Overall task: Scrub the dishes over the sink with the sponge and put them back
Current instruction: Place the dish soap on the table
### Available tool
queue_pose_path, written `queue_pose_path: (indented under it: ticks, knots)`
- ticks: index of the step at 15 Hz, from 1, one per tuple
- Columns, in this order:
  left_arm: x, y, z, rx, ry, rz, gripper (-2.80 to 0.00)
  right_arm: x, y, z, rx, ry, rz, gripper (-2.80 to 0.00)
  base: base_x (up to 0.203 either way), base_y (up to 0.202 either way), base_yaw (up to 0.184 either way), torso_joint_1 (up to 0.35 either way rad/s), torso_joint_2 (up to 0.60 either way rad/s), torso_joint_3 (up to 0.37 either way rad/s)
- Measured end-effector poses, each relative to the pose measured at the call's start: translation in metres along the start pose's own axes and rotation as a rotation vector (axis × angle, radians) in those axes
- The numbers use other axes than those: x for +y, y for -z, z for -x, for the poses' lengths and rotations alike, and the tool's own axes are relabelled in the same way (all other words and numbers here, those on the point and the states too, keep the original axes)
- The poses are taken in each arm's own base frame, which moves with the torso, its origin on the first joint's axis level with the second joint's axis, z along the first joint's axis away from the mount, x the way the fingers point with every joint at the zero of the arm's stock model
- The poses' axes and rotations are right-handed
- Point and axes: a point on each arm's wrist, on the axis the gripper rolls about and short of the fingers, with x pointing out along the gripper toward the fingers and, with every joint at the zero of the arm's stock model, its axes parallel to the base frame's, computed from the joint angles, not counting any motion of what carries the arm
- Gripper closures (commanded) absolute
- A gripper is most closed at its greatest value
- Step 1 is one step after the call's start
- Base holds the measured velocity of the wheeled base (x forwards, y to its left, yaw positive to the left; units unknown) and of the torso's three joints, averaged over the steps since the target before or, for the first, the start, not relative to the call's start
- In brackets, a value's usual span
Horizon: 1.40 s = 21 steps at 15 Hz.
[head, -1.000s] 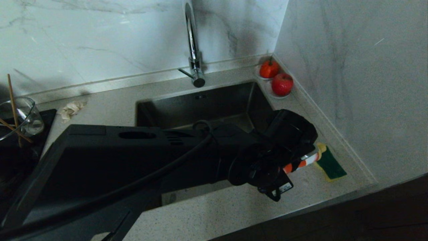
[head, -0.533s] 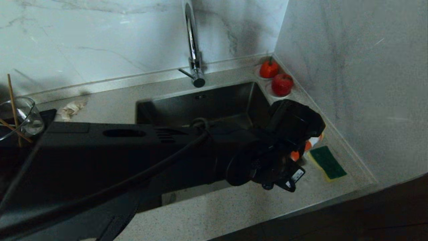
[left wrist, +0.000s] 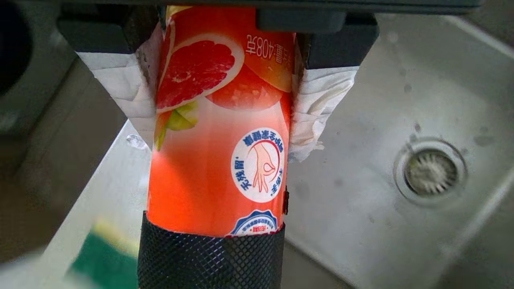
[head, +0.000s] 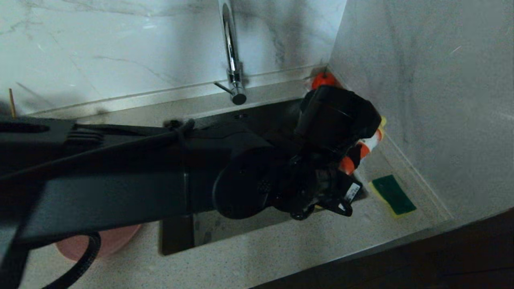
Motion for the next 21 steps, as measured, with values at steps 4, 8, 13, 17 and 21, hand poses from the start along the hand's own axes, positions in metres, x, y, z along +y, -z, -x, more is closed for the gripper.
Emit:
queue_pose_path:
  ticks: [4, 8, 13, 17, 21]
  knots:
    - [0.015, -0.016, 0.044, -0.185, -0.014, 0.065, 0.00, 0.000, 0.000, 0.000, 0.001, 0.000, 0.000, 0.00, 0.000, 0.000, 0.000, 0.000, 0.00, 0.000]
    - [0.035, -0.030, 0.104, -0.308, -0.021, 0.114, 0.00, 0.000, 0.000, 0.000, 0.000, 0.000, 0.000, 0.00, 0.000, 0.000, 0.000, 0.000, 0.00, 0.000]
    - [0.061, -0.041, 0.180, -0.481, -0.029, 0.182, 0.00, 0.000, 0.000, 0.000, 0.001, 0.000, 0.000, 0.00, 0.000, 0.000, 0.000, 0.000, 0.00, 0.000]
    - [0.082, -0.037, 0.236, -0.586, -0.058, 0.208, 0.00, 0.000, 0.000, 0.000, 0.001, 0.000, 0.000, 0.00, 0.000, 0.000, 0.000, 0.000, 0.00, 0.000]
    - [0.107, -0.023, 0.279, -0.657, -0.147, 0.248, 0.00, 0.000, 0.000, 0.000, 0.001, 0.000, 0.000, 0.00, 0.000, 0.000, 0.000, 0.000, 0.00, 0.000]
